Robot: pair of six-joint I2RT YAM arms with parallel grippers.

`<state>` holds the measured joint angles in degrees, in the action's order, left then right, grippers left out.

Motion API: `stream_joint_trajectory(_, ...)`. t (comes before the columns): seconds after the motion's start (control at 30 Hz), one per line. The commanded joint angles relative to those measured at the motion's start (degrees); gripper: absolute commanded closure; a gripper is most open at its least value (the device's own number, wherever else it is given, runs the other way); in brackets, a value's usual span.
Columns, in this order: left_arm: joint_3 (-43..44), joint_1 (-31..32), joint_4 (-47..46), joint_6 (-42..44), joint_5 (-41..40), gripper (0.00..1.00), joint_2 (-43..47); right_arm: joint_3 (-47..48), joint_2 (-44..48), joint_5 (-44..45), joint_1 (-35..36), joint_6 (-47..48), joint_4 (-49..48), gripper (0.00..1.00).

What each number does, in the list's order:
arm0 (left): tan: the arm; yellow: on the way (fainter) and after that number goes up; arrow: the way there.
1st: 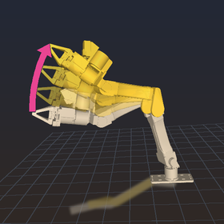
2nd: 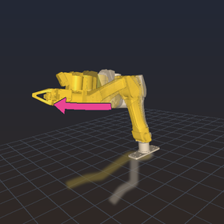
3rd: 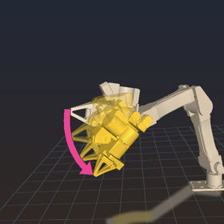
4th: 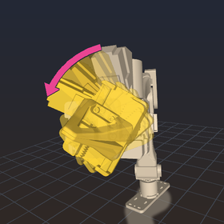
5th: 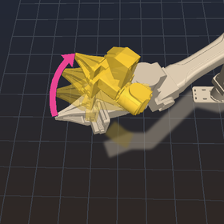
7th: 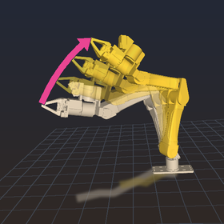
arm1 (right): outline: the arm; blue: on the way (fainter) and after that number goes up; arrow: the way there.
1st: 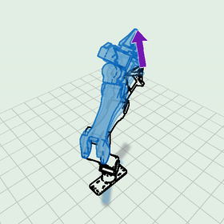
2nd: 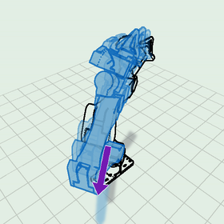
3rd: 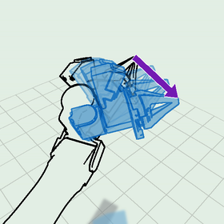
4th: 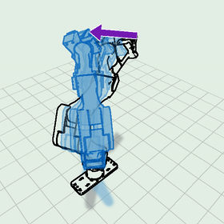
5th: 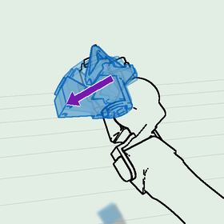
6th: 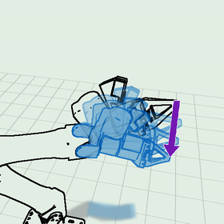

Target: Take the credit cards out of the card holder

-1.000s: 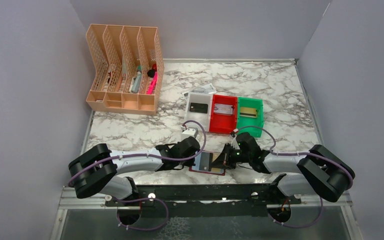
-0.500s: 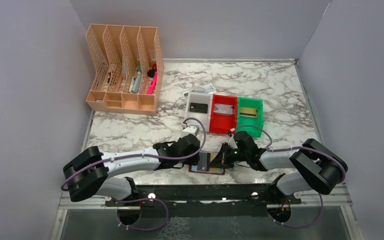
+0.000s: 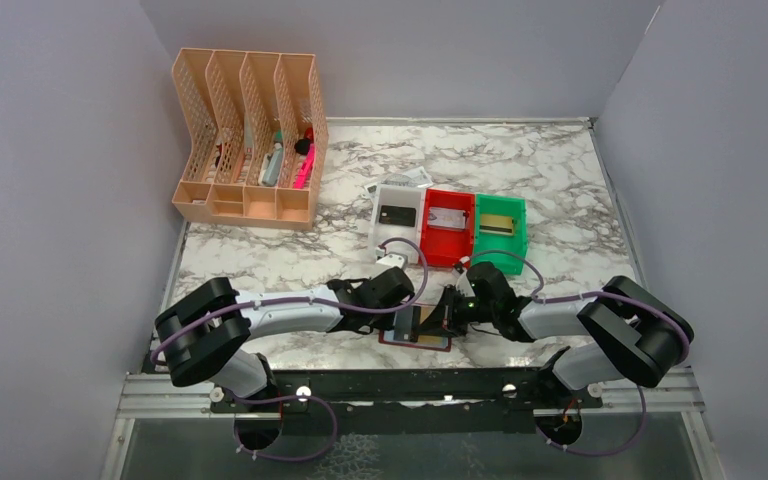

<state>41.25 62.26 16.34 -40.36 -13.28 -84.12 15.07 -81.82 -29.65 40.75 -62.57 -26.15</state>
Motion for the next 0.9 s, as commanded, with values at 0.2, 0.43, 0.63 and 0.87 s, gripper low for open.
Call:
stream_joint_trajectory(0.2,-1.38,0.23,3.42,0.16,-0.4,0.82,-1.34,0.25,0.77,0.34,-0.41,-0.01,-0.01,0.94)
stream_joint_trajectory(0.43,-0.75,0.27,3.22,0.76,0.34,0.85,-2.66,0.38,-0.93,0.52,-0.41,-1.99,-3.58,0.8)
stream_joint_trajectory(0.63,-0.74,0.32,3.1,0.9,0.53,0.87,-3.1,1.09,-5.5,-0.73,-0.41,-2.73,-7.64,0.78)
stream_joint_trajectory(0.87,-0.82,0.36,2.83,0.9,0.53,0.88,-3.26,1.37,-6.56,-0.42,-0.41,-2.91,-8.32,0.91)
